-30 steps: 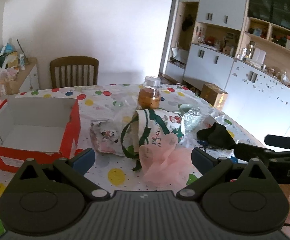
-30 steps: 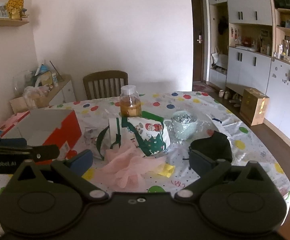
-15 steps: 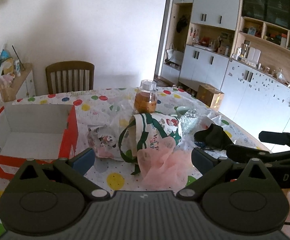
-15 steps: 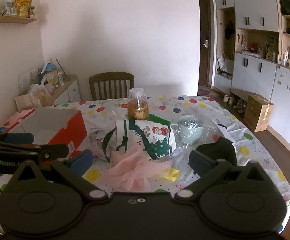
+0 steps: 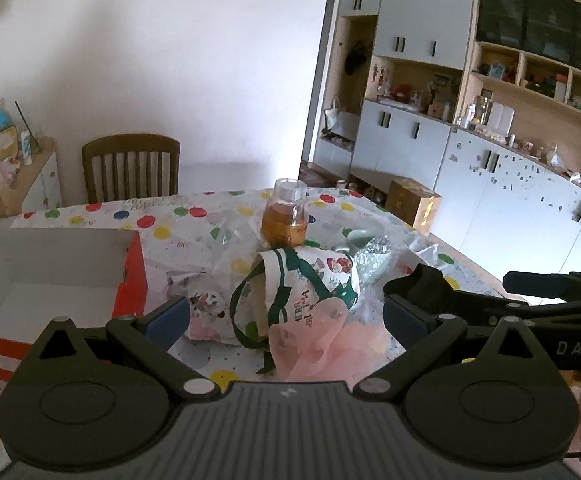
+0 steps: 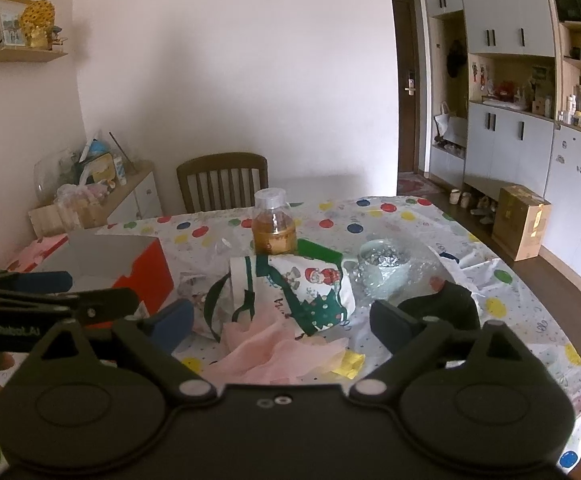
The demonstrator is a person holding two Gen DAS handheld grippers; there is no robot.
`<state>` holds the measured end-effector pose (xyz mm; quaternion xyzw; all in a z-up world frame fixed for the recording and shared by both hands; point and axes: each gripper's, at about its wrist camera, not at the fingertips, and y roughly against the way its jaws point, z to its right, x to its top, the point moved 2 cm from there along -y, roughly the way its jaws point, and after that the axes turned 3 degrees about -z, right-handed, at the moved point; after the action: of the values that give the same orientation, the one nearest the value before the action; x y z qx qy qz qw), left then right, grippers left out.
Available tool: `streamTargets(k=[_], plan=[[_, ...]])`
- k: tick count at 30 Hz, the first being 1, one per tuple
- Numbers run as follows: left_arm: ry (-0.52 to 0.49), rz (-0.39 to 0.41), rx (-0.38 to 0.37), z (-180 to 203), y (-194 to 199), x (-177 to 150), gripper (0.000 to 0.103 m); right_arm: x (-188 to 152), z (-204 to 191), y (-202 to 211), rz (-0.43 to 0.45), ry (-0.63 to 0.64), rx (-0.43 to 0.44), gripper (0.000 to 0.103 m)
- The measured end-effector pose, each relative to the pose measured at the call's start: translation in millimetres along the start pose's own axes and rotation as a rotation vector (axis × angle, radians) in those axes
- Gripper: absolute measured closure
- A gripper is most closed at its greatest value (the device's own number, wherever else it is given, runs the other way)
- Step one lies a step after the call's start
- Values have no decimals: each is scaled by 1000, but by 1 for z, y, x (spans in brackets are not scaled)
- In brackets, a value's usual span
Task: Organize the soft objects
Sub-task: 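Reach the left gripper toward the pink mesh scrunchie while the right approaches the black cloth, then grasp the pink mesh with the left gripper while the right grasps the black cloth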
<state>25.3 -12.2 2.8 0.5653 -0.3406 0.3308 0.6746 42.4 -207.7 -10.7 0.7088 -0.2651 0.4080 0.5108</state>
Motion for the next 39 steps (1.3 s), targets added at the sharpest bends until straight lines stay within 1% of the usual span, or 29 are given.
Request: streamTargets(k=[6,12,27,31,35,39], plan=[[10,-3,-16,1,-1,2,0,1,1,-1,-3,-3,1,12],[4,-7,-11,0,-3,1,0,1,3,-2,-7,0,7,14],[-14,-11,-27,9,-13,0,0,0,8,-1,-16,-9,-1,14],[3,-19,-32,13,-24,1,0,-1,18,-5,-28,-15,-8,14],[4,-35,-17,17,-40,0,0,-2,31,-11,-42,-20,-13,14],[6,-93,-19,21,-63,-10,0,-6,51,-24,-77,-23,-24,14]])
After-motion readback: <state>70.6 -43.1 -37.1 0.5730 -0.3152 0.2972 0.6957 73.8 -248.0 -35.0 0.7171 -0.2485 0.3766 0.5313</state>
